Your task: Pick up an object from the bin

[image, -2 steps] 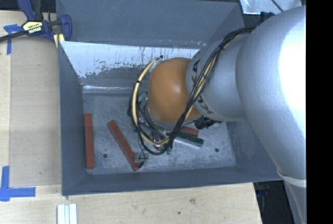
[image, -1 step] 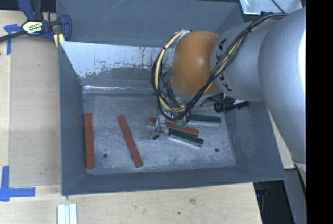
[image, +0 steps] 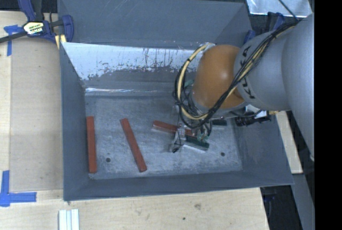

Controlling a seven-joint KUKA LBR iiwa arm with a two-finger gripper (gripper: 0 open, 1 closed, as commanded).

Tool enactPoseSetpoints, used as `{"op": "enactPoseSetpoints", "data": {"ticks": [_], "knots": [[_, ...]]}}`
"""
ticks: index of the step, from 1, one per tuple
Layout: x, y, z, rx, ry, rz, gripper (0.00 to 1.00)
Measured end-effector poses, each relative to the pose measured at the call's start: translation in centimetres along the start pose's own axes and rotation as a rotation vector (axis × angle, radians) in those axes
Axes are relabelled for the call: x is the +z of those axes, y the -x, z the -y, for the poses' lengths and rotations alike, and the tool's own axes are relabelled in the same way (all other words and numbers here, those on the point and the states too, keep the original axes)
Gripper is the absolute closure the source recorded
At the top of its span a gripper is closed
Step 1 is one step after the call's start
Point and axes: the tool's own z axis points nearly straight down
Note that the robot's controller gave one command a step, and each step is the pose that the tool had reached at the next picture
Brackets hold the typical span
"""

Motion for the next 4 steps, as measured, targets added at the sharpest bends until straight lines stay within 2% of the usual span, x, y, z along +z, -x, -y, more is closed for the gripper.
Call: {"op": "enactPoseSetpoints", "data": {"ticks": [1, 2, 3, 4], "knots": [[-0.2, 0.1, -0.4, -0.003, 0.004, 0.005, 1.00], [-0.2, 0.1, -0.4, -0.003, 0.004, 0.005, 1.00], [-2.4, -1.0, 1.8, -0.025, 0.001, 0.000, 1.00], [-18.9, -0.4, -1.6, -0.026, 0.006, 0.011, 1.00]]}}
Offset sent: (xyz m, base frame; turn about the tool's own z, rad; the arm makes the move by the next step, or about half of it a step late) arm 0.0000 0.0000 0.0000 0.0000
